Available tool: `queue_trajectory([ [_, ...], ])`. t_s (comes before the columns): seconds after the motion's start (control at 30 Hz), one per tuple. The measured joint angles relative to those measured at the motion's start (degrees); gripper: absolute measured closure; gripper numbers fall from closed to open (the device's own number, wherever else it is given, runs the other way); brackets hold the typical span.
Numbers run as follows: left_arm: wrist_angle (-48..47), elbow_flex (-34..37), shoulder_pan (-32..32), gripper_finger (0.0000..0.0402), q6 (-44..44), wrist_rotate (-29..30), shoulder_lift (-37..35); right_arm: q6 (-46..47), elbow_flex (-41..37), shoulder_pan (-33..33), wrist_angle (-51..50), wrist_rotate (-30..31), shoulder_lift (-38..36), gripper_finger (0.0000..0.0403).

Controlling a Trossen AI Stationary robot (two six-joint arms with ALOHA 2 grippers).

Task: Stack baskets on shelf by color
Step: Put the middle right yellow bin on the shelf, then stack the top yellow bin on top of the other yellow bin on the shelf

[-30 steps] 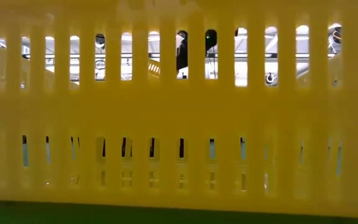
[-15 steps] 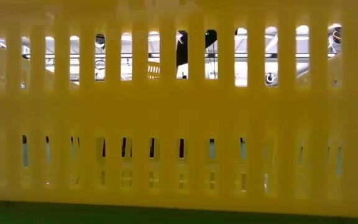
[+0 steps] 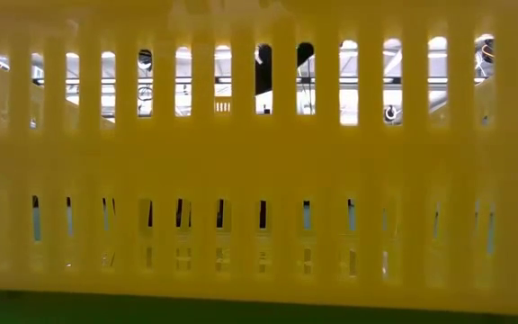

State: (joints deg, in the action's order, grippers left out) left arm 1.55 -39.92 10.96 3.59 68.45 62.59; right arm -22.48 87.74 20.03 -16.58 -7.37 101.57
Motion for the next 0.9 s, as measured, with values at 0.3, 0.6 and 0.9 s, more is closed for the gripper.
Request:
queue_trajectory([
  [0.3,-0.2,0.0,0.0,0.0256,0.1,0.0,0.0,0.6,0.0,-1.8,-0.2,0.2,-6.2,0.0264],
  [0.6,-1.4,0.0,0.0,0.0256,0.2,0.0,0.0,-6.5,-9.0,-11.6,-10.7,-0.5,-18.3,0.0253],
  [0.9,2.2,0.0,0.0,0.0256,-0.1,0.0,0.0,-27.4,-29.9,-14.2,2.8,-0.2,-18.0,0.0252],
])
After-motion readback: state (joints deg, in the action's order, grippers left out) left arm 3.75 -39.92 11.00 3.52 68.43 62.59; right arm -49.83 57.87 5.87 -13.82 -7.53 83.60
